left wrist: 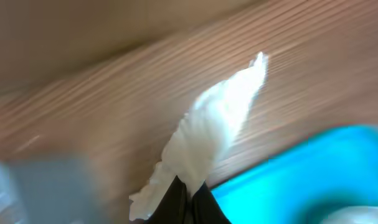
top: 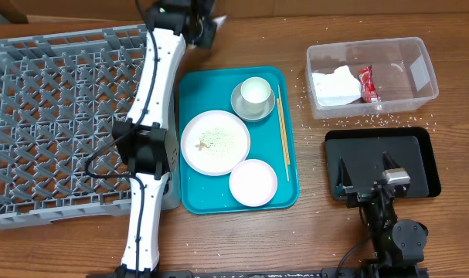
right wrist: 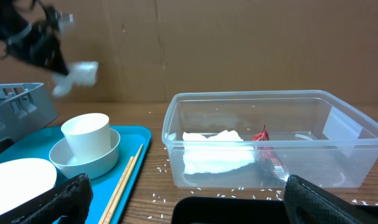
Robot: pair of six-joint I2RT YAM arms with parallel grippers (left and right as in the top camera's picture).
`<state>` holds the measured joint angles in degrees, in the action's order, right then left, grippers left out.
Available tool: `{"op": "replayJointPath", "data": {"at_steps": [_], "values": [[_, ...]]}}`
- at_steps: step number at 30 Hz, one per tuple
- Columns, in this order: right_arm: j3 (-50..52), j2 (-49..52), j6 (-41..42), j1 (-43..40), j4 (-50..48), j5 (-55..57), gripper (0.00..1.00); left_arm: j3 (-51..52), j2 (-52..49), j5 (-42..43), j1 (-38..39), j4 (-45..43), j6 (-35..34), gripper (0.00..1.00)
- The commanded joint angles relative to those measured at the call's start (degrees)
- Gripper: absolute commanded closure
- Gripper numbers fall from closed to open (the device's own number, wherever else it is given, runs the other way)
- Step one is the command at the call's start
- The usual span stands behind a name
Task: Sort waste into correct bins and load items into the dishwasher
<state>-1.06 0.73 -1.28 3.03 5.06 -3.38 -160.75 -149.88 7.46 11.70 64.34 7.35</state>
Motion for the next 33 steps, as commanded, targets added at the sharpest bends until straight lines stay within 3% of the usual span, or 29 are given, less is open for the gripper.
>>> {"op": "replayJointPath", "data": {"at_steps": [1,2,4,8,22,25,27,28,31,33], "values": [[0.59,-0.57,-0.07,-0.26,-0.39,0.74,0.0,-3.67,-0.28,32.81,0.96,-2.49,-3.69,0.96],[0.59,-0.57,-0.07,-0.26,-0.42,0.72,0.0,-3.65,-0.33,38.01,1.75,-3.93,-3.69,0.96],[0.59,-0.57,-0.07,-0.26,-0.42,0.74,0.0,-3.56,-0.35,40.79,3.23,-5.38,-3.69,0.96],[0.59,-0.57,-0.07,-0.26,-0.39,0.74,0.0,-3.54,-0.42,37.05,8.2,-5.95,-2.69,0.96],[0.59,-0.57,-0.07,-0.26,-0.39,0.74,0.0,-2.84,-0.76,6.05,26.45,-12.11,4.24,0.96],[0.59,-0.57,-0.07,-0.26,-0.42,0.74,0.0,-1.6,-0.76,2.4,27.5,-13.88,4.2,0.81],[0.59,-0.57,-0.07,-0.26,-0.42,0.74,0.0,-0.92,-0.76,2.58,27.47,-14.1,4.15,0.44],[0.59,-0.57,-0.07,-0.26,-0.42,0.74,0.0,-0.35,-0.76,2.58,27.45,-14.27,4.15,0.31],[0.59,-0.57,-0.07,-0.26,-0.42,0.74,0.0,0.87,-0.76,2.54,27.26,-14.47,4.15,0.14],[0.59,-0.57,-0.07,-0.26,-0.42,0.74,0.0,0.9,-0.76,2.54,27.21,-14.43,3.41,0.12]]}}
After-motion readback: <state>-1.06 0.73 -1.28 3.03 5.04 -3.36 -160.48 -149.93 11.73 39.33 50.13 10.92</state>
